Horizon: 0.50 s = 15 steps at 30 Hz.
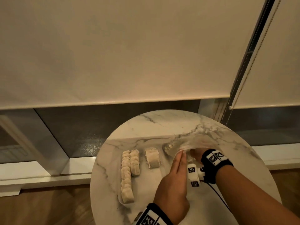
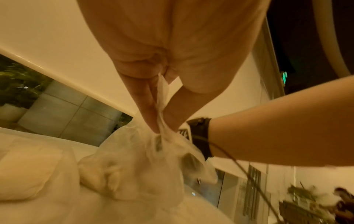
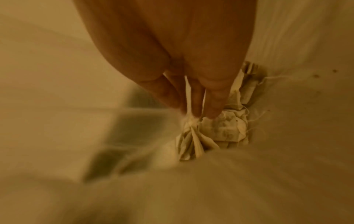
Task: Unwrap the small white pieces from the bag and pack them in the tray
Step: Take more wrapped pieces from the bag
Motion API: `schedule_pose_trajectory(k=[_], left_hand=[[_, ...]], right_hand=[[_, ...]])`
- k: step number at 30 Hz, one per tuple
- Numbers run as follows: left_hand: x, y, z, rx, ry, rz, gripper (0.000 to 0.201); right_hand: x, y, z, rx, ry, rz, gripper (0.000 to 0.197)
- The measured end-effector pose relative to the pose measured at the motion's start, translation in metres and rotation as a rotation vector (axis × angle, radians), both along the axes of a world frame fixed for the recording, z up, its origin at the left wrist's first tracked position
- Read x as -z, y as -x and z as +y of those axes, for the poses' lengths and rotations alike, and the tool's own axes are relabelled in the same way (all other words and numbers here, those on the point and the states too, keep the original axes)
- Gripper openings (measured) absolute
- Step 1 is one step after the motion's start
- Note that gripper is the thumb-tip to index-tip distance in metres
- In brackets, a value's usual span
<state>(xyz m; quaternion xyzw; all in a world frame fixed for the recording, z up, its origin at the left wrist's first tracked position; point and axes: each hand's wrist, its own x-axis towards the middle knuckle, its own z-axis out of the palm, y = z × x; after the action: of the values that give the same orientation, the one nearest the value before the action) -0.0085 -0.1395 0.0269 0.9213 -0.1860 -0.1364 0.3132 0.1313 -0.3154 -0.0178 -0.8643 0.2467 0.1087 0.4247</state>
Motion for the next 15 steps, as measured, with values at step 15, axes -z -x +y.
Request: schedule_pose_trajectory(k=[15], left_hand=[[0.005,-0.007,0.021,-0.134,0.159,-0.043,0.113]], right_hand=[[0.070,-0.074,0.044,-0.625,0.355,0.259,0.038]])
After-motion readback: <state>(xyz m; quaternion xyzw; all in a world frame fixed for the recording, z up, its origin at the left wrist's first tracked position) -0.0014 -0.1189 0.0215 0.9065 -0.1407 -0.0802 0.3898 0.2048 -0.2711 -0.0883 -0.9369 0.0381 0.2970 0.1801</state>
